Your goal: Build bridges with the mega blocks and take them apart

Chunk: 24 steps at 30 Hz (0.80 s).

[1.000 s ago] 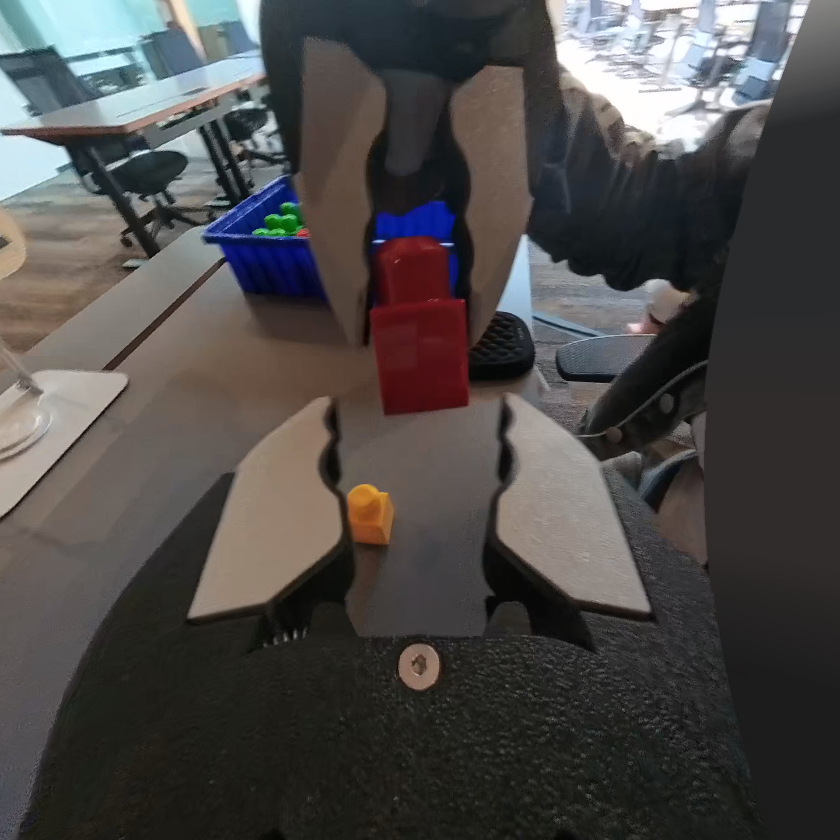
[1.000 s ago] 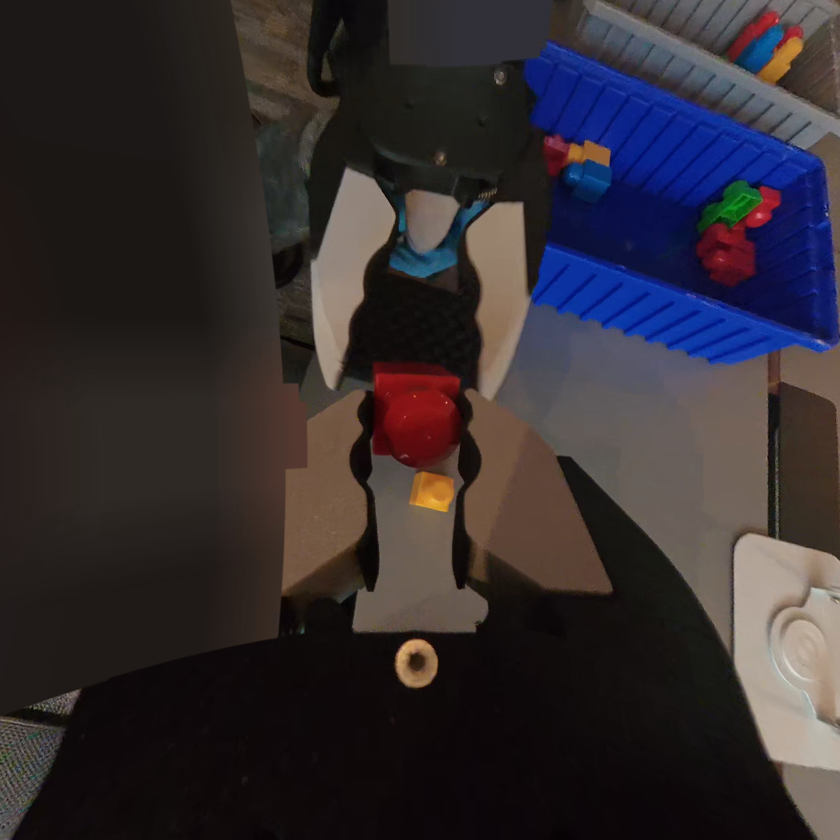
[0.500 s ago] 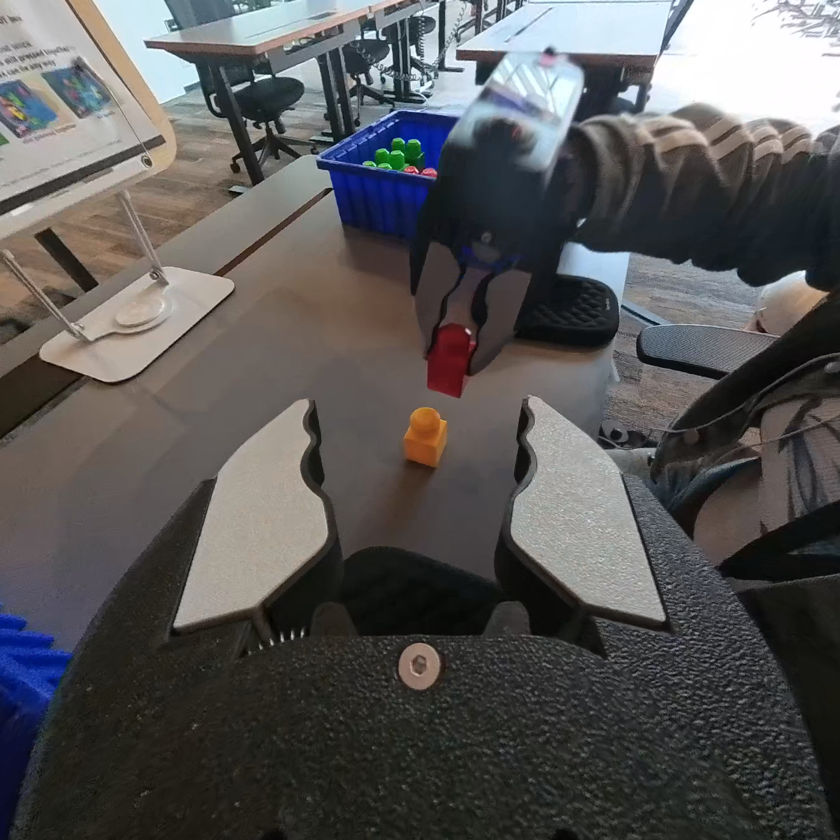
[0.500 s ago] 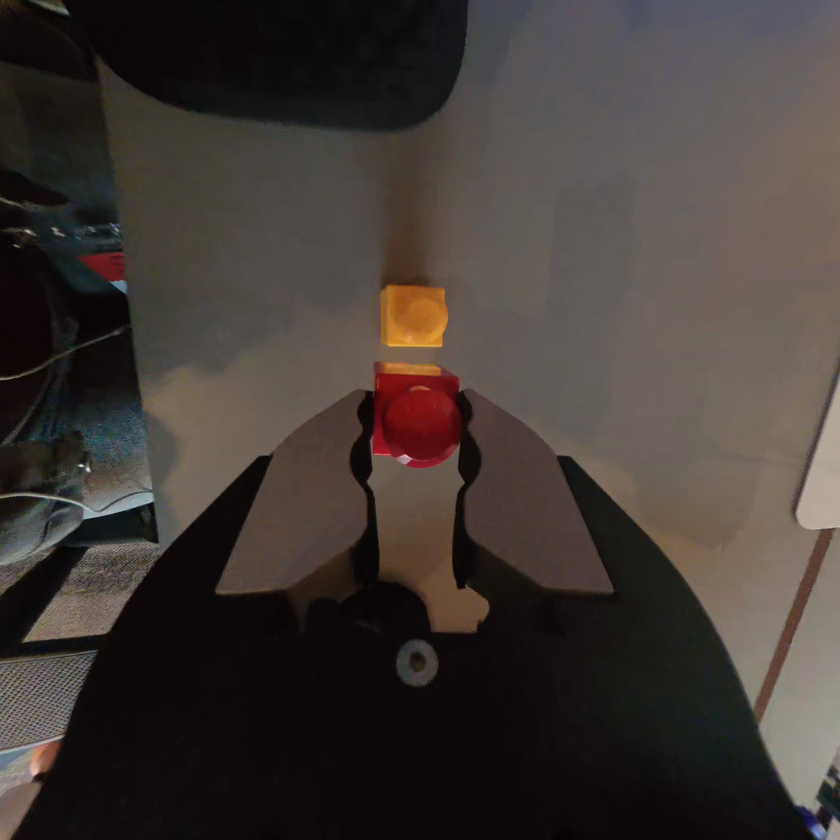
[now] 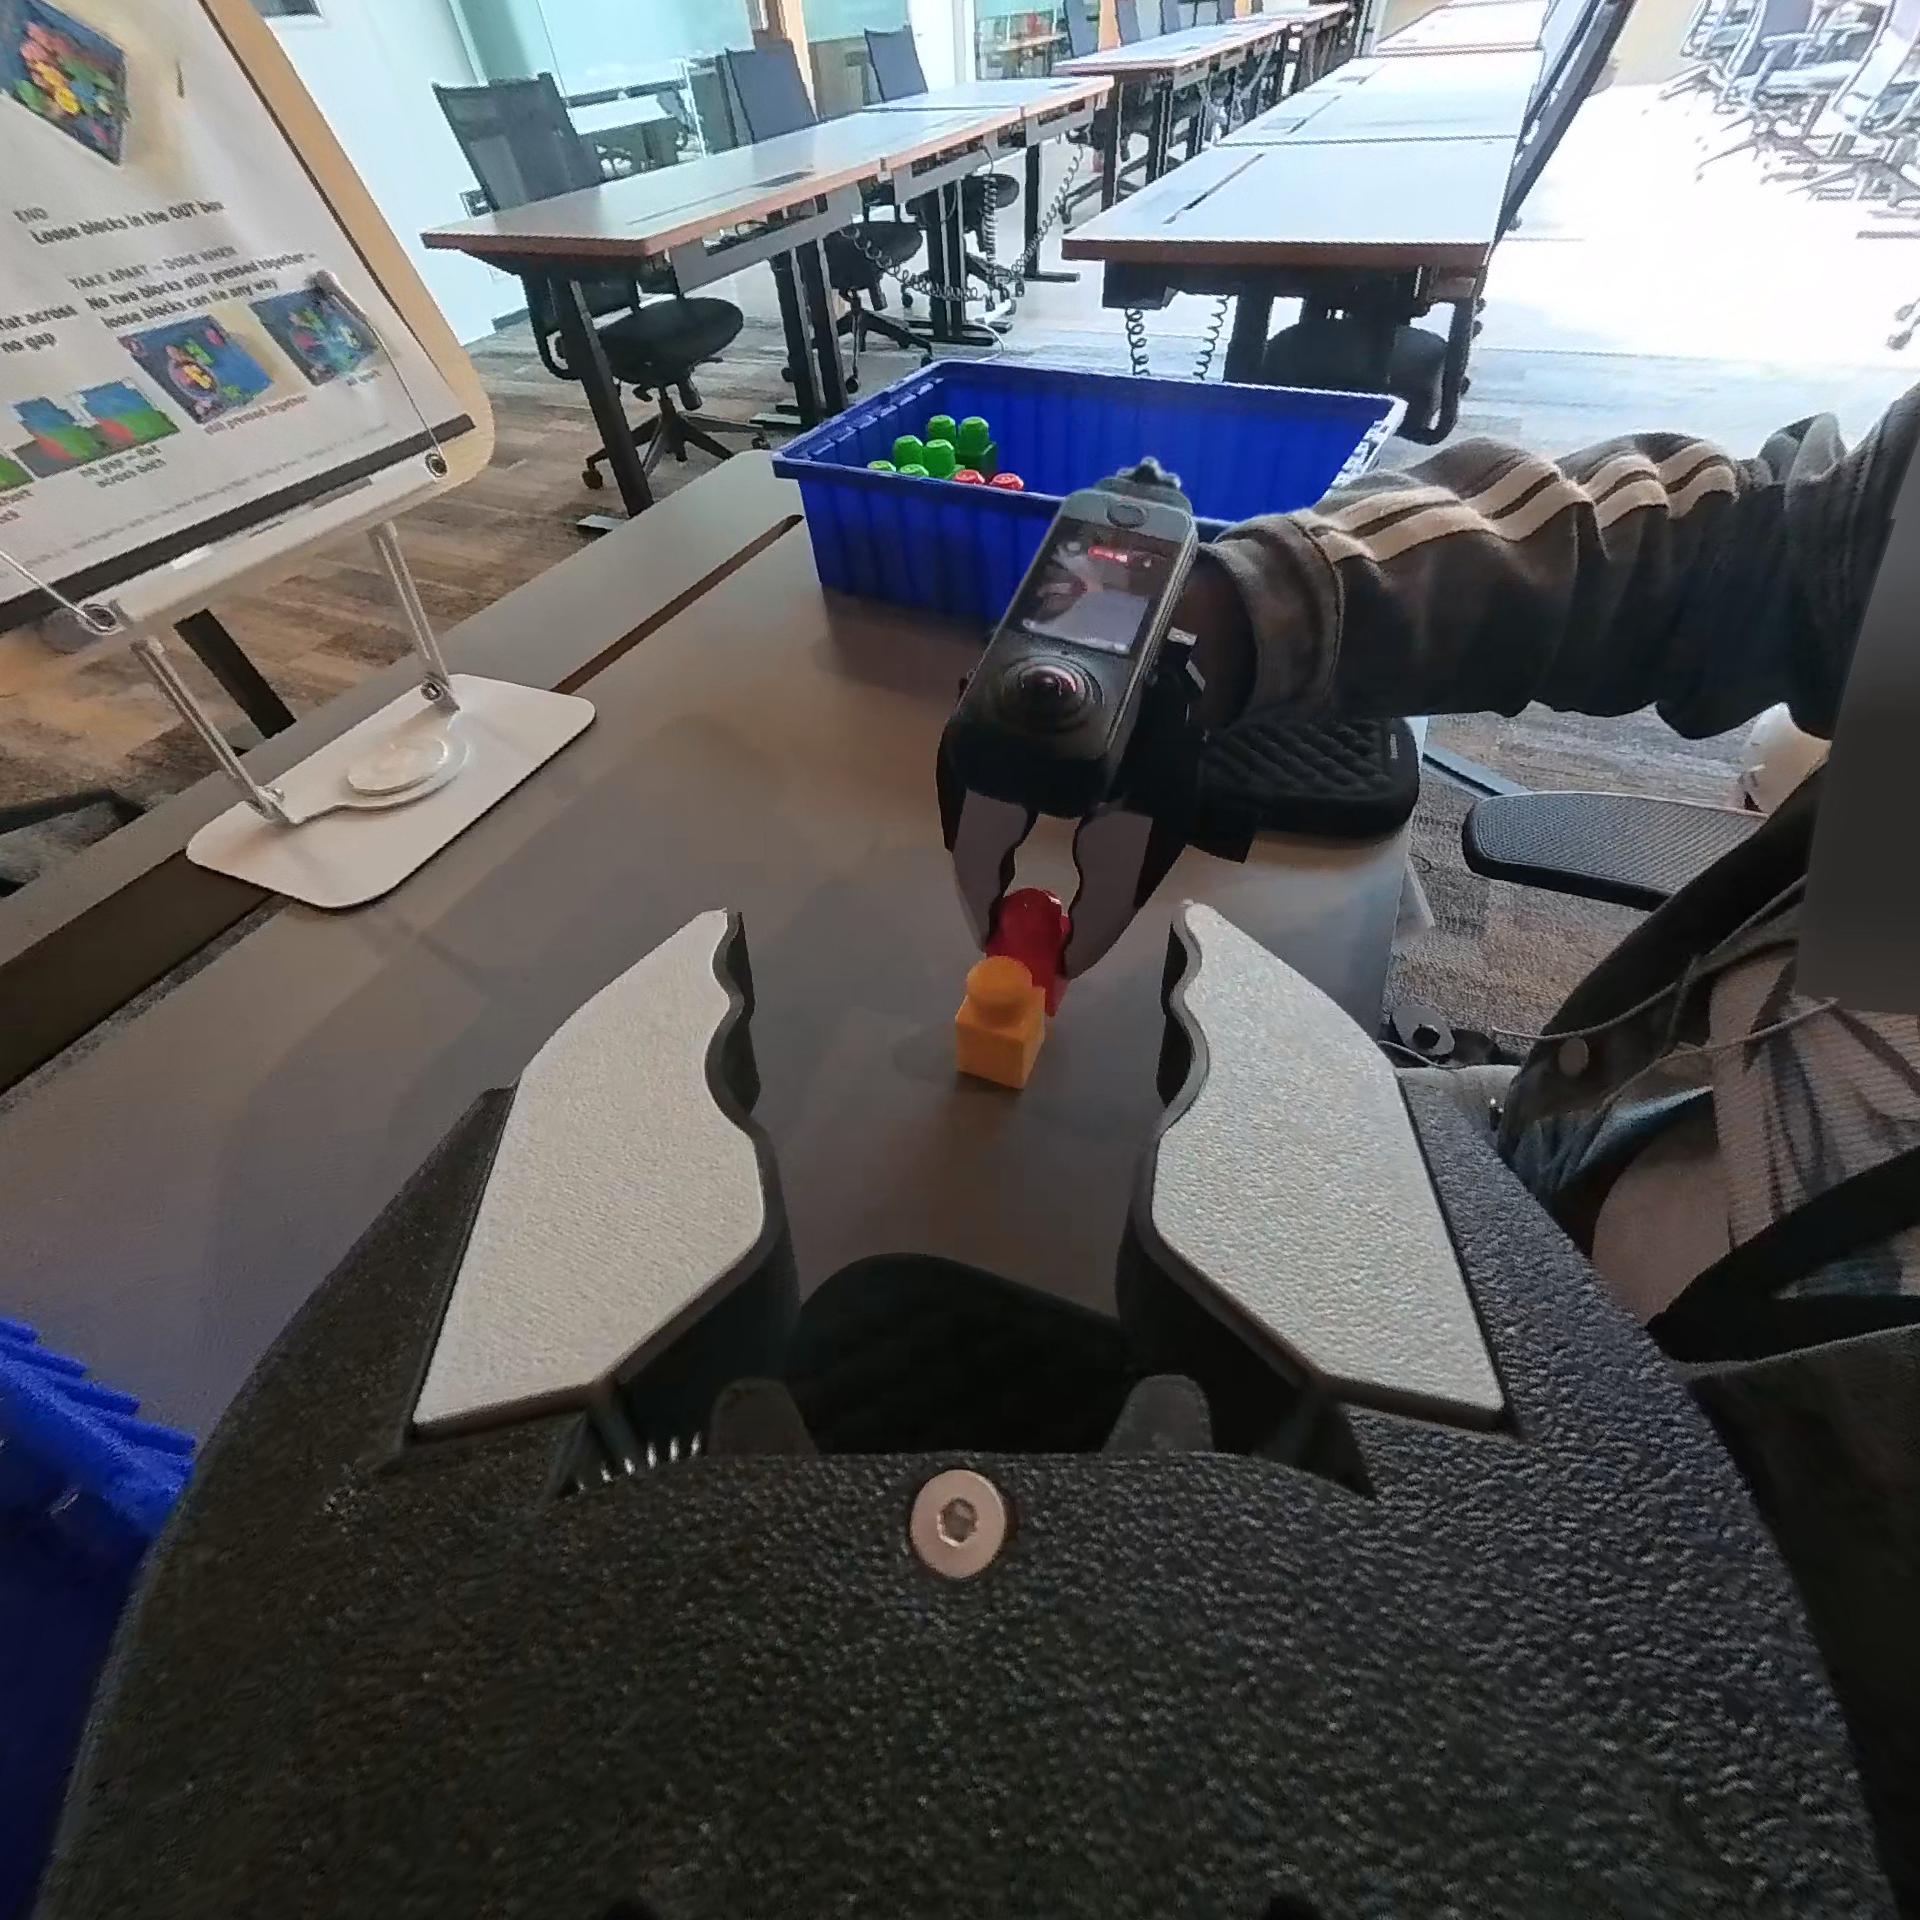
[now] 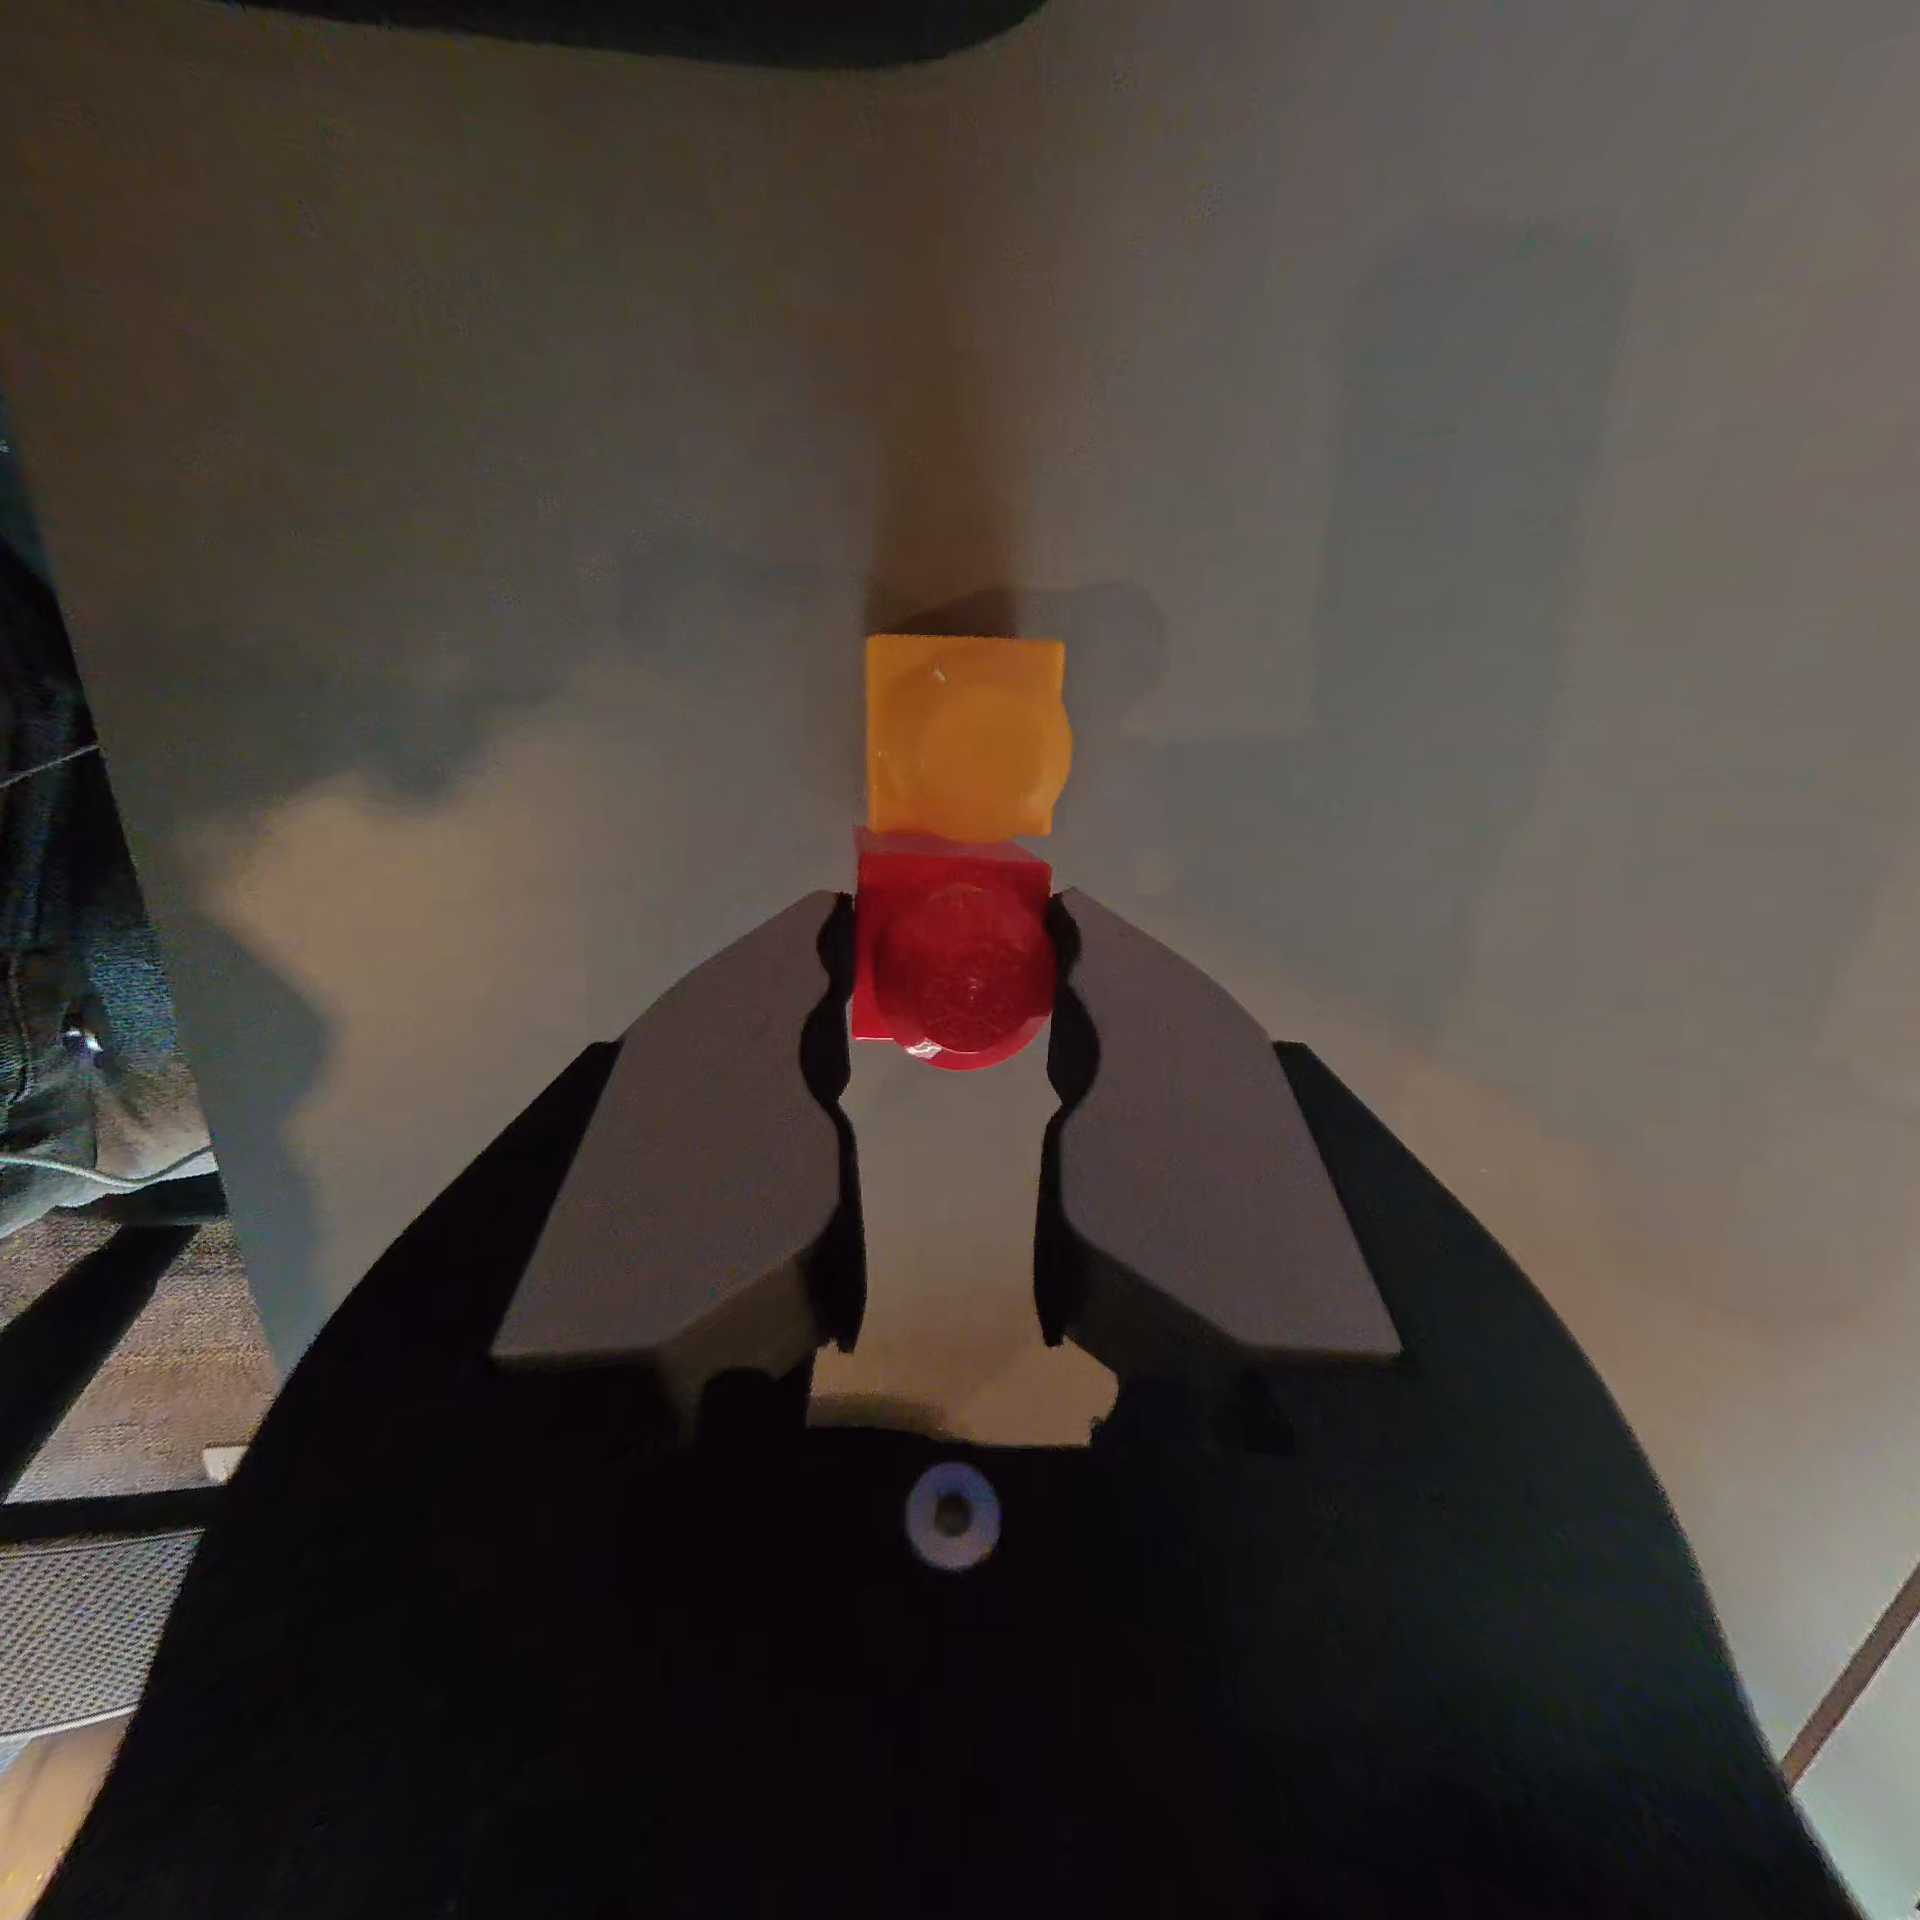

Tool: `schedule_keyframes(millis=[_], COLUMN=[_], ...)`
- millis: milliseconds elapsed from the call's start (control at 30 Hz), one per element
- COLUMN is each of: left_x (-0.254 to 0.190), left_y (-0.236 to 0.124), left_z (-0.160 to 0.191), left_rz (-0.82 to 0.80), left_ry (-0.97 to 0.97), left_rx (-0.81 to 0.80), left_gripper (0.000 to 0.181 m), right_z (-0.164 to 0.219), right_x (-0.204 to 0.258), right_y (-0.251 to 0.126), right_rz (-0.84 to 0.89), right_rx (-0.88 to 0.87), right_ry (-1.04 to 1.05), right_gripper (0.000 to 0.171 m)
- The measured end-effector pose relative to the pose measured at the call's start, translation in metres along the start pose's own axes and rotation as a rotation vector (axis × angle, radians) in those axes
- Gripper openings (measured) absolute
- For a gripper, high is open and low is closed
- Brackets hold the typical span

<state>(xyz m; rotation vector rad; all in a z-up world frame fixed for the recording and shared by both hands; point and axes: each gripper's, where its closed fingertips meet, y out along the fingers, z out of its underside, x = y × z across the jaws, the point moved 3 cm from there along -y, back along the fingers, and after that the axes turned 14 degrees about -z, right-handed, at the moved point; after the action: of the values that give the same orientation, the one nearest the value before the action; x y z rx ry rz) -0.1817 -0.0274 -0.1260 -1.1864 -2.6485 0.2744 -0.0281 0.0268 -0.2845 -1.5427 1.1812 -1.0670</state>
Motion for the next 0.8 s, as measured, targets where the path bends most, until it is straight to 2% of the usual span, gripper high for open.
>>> schedule_keyframes(millis=[800], left_x=[0.0042], left_y=[-0.0048], left_z=[-0.0006], left_rz=[-0.006], left_ry=[-0.010], left_rx=[-0.016], left_gripper=[0.073], right_z=[-0.0008], right_x=[-0.0039], right_y=[0.0099], right_rz=[-0.018], right_rx=[-0.047], right_ry=[-0.004], right_gripper=[0.034])
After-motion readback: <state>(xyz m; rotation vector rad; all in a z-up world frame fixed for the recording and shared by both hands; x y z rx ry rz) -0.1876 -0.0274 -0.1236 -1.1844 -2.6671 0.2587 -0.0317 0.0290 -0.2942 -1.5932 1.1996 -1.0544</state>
